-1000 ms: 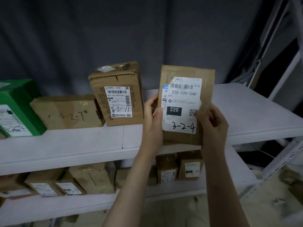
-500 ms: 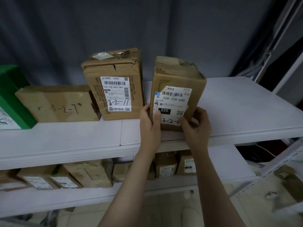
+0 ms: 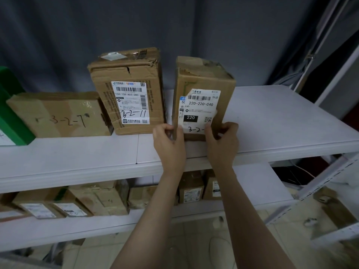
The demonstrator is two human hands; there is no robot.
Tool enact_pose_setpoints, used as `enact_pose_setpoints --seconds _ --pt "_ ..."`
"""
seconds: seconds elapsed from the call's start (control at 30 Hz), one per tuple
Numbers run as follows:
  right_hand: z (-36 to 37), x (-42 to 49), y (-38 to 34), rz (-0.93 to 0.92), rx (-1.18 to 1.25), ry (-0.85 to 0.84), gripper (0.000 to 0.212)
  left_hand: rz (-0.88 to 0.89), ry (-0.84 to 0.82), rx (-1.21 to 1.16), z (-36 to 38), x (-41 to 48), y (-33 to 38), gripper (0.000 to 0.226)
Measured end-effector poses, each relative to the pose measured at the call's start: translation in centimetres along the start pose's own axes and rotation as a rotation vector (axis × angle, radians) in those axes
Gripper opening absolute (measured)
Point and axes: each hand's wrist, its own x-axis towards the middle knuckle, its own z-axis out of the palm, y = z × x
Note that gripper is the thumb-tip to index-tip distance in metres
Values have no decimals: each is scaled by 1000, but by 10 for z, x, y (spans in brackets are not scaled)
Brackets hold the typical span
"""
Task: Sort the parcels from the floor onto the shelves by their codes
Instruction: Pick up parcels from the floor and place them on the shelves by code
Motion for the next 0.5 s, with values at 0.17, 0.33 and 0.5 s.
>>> enact_pose_setpoints --seconds 0.17,0.33,0.5 --pt "3 1 1 -15 -129 -12 28 59 -22 50 1 0 -2 11" --pt "7 1 5 -32 -199 -15 34 28 -52 41 1 -1 -2 15" --pt "8 1 4 -28 -263 -49 41 -4 -86 44 1 -2 0 22"
